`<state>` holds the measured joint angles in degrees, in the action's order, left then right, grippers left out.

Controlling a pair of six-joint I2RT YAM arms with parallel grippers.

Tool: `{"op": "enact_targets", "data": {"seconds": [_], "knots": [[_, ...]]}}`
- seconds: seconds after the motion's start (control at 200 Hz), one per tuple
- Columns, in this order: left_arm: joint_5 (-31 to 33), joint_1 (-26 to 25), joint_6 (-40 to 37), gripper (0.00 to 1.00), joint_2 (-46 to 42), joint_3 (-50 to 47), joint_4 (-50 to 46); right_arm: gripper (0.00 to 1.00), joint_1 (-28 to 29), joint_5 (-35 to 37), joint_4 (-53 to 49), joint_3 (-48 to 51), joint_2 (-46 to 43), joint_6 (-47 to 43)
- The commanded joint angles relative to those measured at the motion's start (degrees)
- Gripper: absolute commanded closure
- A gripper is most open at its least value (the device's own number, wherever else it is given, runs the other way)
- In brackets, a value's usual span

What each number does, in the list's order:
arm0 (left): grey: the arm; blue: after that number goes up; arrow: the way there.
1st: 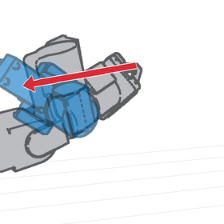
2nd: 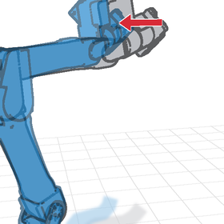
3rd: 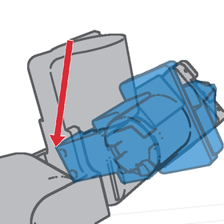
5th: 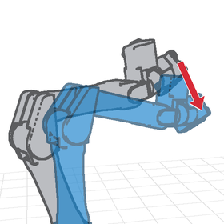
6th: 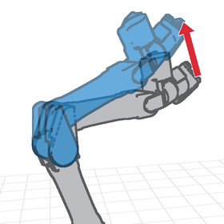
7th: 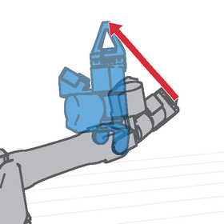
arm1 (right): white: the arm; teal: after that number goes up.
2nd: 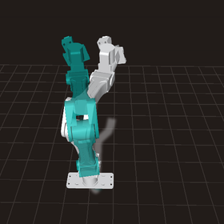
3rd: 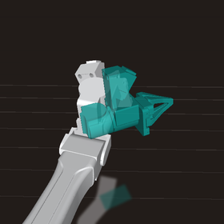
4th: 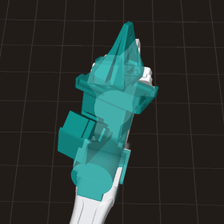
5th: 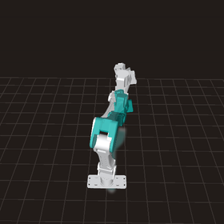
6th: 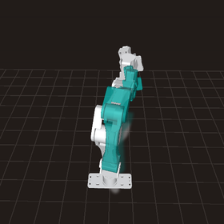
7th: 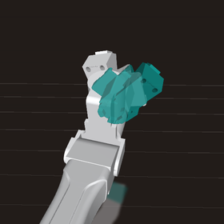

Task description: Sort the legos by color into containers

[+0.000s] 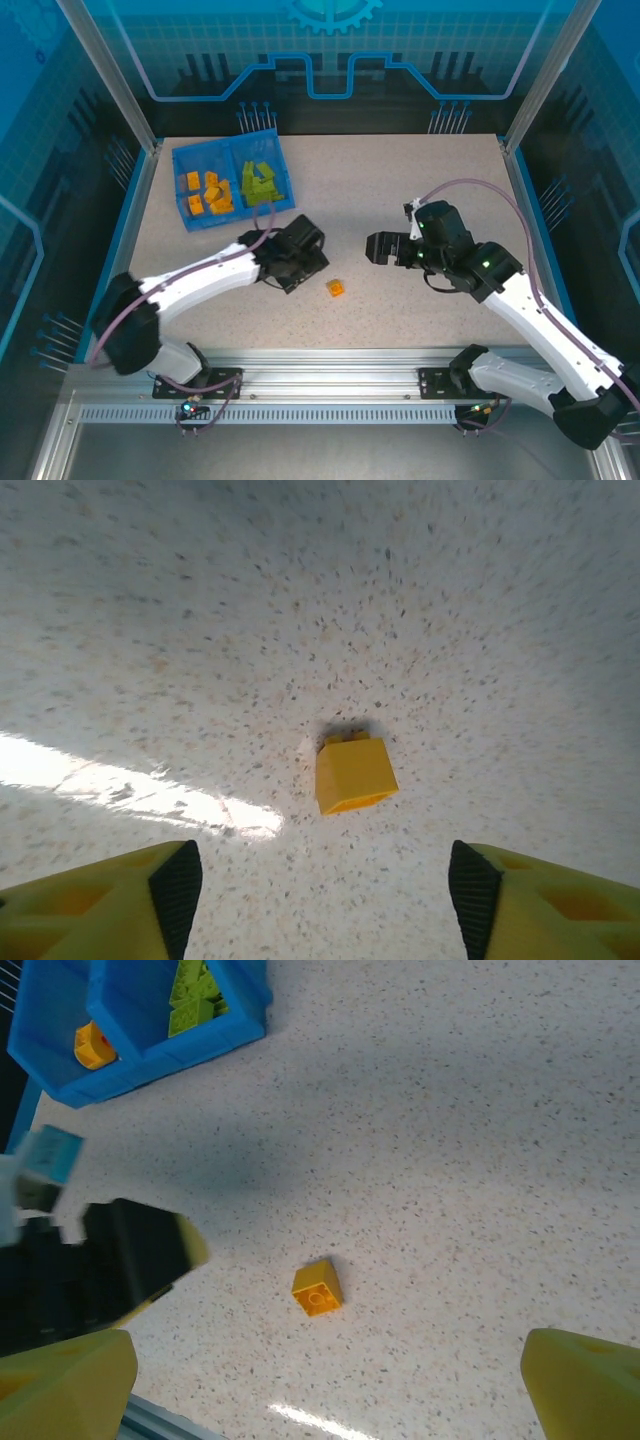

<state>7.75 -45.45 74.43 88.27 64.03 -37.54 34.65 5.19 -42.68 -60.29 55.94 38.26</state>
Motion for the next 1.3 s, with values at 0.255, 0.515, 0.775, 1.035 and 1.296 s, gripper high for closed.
{"op": "enact_targets", "data": {"seconds": [0.255,0.515,0.775,1.035,1.296], "knots": [[-3.11,-4.65,-2.72,0.12,22.06,14.45,-4.34,0.00,-1.62,3.04,-2.94,1.99,-4.83,0.85],[0.06,-4.73,-3.05,0.31,24.77,14.25,-7.76,0.00,-1.78,2.93,-2.70,2.35,-4.88,0.89],[-2.01,-4.64,-2.72,0.54,27.48,13.10,-6.21,0.00,-1.78,2.01,-2.54,1.97,-4.09,1.29],[-2.74,-4.65,-5.35,0.65,24.20,12.60,-3.16,0.00,-1.78,0.74,-1.99,2.79,-4.63,1.11],[-0.56,-2.30,-8.71,0.70,15.76,14.68,-4.64,0.00,-1.78,-0.69,-0.46,2.76,-4.99,0.85]]}}
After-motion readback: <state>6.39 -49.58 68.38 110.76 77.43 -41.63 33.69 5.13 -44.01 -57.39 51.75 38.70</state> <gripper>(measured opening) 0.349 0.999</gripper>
